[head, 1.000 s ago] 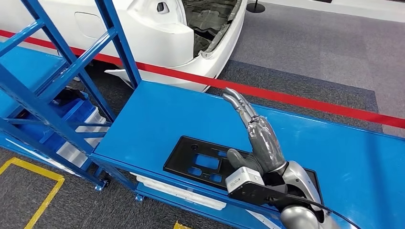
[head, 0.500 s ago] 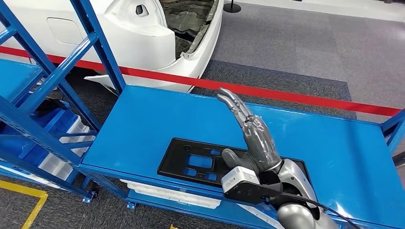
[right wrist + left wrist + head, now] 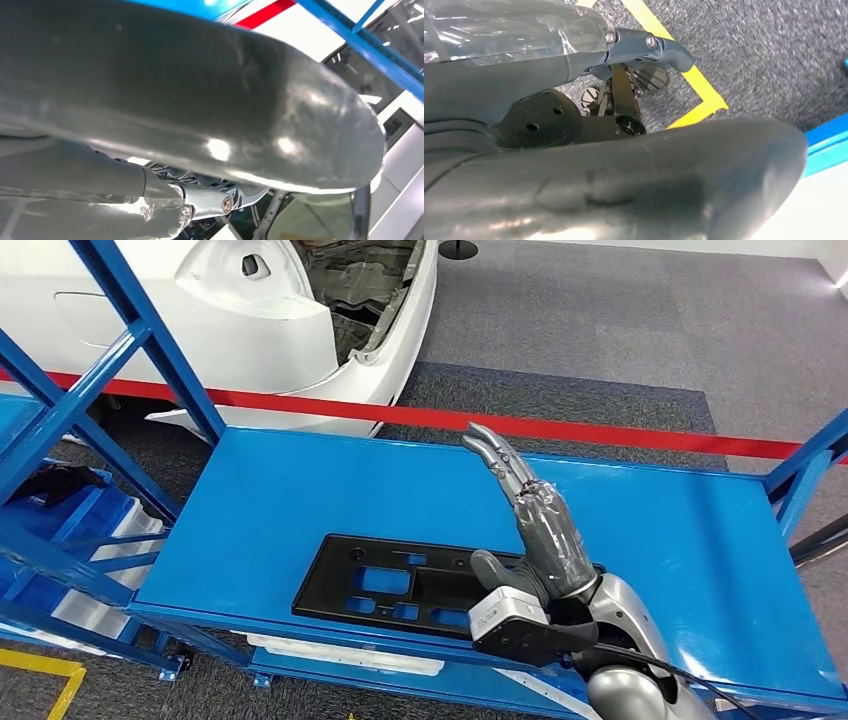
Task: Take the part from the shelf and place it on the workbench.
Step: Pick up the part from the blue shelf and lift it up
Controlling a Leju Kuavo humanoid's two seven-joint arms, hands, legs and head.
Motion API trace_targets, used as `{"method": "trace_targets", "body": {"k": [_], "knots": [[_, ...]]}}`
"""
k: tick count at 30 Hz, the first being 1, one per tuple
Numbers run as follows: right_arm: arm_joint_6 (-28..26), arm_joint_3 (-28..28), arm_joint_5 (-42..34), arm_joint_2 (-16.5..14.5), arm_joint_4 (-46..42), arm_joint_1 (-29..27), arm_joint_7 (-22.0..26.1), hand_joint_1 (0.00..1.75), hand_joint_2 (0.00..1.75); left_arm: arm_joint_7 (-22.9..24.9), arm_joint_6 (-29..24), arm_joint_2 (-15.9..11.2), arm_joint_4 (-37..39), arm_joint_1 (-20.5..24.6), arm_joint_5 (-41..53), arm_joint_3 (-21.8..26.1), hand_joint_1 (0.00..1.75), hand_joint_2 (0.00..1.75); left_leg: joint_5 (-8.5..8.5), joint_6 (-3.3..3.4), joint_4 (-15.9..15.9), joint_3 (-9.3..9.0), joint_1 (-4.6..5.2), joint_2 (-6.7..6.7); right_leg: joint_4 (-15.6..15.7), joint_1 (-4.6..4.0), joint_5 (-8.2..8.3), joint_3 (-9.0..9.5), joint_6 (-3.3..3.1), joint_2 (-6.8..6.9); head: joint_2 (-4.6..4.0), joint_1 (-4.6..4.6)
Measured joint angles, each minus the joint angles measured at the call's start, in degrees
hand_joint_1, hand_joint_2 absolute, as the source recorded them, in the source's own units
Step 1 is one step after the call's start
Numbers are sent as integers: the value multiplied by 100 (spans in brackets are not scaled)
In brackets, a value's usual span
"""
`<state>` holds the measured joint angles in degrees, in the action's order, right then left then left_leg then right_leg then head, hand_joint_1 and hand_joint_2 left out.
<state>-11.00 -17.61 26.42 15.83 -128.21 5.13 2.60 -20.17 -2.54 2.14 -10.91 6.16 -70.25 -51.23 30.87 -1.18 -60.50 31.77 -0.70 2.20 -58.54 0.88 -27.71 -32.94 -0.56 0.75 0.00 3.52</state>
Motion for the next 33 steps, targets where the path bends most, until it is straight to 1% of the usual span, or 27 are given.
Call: {"method": "trace_targets", "body": {"k": [1, 2, 3, 4, 5, 6, 7, 8, 9, 10, 11, 12, 13, 14, 16, 17, 19, 23, 25, 28, 33], "knots": [[1, -1, -1, -1, 1, 8, 0, 0, 0, 2, 0, -1, 0, 2, -2, 0, 0, 0, 172, -20, -286, 117, -4, -64, 7, 6, 8, 3, -32, -19, 0, -21], [1, -2, -3, -2, 1, 15, 0, 0, 0, 5, 0, -1, 0, 0, -4, 0, 0, 0, 368, -30, -666, 288, -1, -118, 7, 0, 6, 1, -52, -42, 0, -42], [1, -2, -6, -2, 2, 17, 0, 0, 0, 9, 0, -1, 0, -5, -6, 1, 0, 0, 534, -34, -1061, 476, 1, -144, 5, -8, 4, 1, -65, -70, 0, -57], [1, -3, -9, -3, 3, 18, 0, 0, 0, 12, 0, -1, 0, -13, -8, 1, 0, 0, 613, -31, -1346, 618, 4, -157, 4, -17, 2, 4, -70, -108, 0, -63], [1, -3, -12, -3, 4, 18, 0, 0, 0, 15, -1, -1, 0, -20, -11, 2, 0, 0, 577, -18, -1436, 674, 8, -165, 2, -24, 0, 9, -73, -149, 0, -66], [1, -3, -14, -4, 5, 19, 0, 0, 0, 16, -1, -1, 0, -25, -13, 3, 0, 0, 428, 5, -1292, 623, 12, -177, 0, -30, -2, 18, -73, -196, 0, -69], [0, -3, -15, -4, 5, 20, 0, 0, 0, 17, -2, -1, 0, -26, -14, 4, 0, 0, 204, 36, -950, 480, 15, -210, -2, -34, -6, 30, -70, -241, 0, -72], [-1, -3, -15, -5, 5, 23, 0, 0, 0, 20, -2, -4, 2, -26, -15, 6, 0, 0, -6, 73, -533, 312, 17, -297, -5, -33, -10, 34, -65, -280, 0, -75], [-1, -4, -19, -5, 7, 27, 2, 0, 0, 27, -3, -8, 4, -25, -15, 9, 0, 0, -160, 101, -167, 172, 19, -384, -17, -41, -17, 28, -51, -323, 0, -78], [-1, -5, -28, -5, 8, 32, 10, 0, 0, 39, -4, -11, 7, -25, -15, 13, 0, 0, -240, 120, 68, 88, 27, -456, -24, -39, -19, 14, -30, -358, 0, -80], [-1, -7, -37, -5, 9, 37, 25, 0, 0, 52, -5, -15, 10, -25, -14, 16, 0, 0, -253, 134, 174, 60, 39, -500, -25, -34, -17, -1, -2, -390, 0, -82], [-1, -10, -39, -5, 10, 41, 44, 0, 0, 63, -8, -16, 11, -23, -14, 19, 0, 0, -257, 146, 201, 55, 48, -485, -21, -33, -11, -9, 33, -425, 0, -82], [-2, -11, -35, -5, 11, 43, 63, 0, 0, 70, -10, -15, 11, -19, -13, 21, 0, 0, -257, 148, 212, 54, 53, -463, -9, -25, -17, -7, 39, -444, 0, -82], [-3, -13, -25, -5, 12, 45, 76, 0, 0, 72, -12, -14, 11, -17, -12, 24, 0, 0, -259, 149, 227, 49, 51, -450, 0, -29, -21, -1, 6, -456, 0, -76], [-5, -14, -12, -5, 14, 49, 85, 0, 0, 72, -16, -13, 11, -14, -10, 27, 0, 0, -261, 135, 251, 41, 45, -440, 14, -38, -34, 16, -79, -459, 0, -58], [-5, -15, -11, -5, 15, 51, 85, 0, 0, 72, -17, -12, 11, -14, -8, 28, 0, 0, -265, 138, 250, 38, 48, -440, 27, -37, -25, 25, -101, -457, 0, -50], [-2, -18, -5, -5, 16, 53, 84, 0, 0, 72, -17, -11, 11, -15, -3, 28, 0, 0, -265, 148, 248, 34, 53, -442, 54, -35, -12, 44, -77, -455, 0, -41], [-6, -20, 10, -6, 17, 52, 83, 0, 0, 72, -21, -10, 11, -15, 7, 28, 0, 0, -258, 176, 242, 33, 60, -442, 91, -26, 5, 61, 10, -453, 0, -36], [-10, -20, 39, -5, 17, 48, 83, 0, 0, 70, -20, -10, 11, -15, 14, 28, 0, 0, -253, 184, 239, 32, 62, -442, 97, -24, 3, 62, 36, -453, 0, -36], [-8, -20, 98, -5, 17, 40, 79, 0, 0, 71, -20, -10, 11, -15, 26, 28, 0, 0, -248, 192, 237, 28, 63, -442, 98, -22, -1, 63, 63, -453, 0, -37], [-6, -20, 136, -5, 17, 24, 21, 0, 0, 72, -20, -10, 11, -15, 31, 28, 0, 0, -245, 191, 240, 20, 58, -442, 93, -28, -8, 62, 73, -452, 0, -38]]}}
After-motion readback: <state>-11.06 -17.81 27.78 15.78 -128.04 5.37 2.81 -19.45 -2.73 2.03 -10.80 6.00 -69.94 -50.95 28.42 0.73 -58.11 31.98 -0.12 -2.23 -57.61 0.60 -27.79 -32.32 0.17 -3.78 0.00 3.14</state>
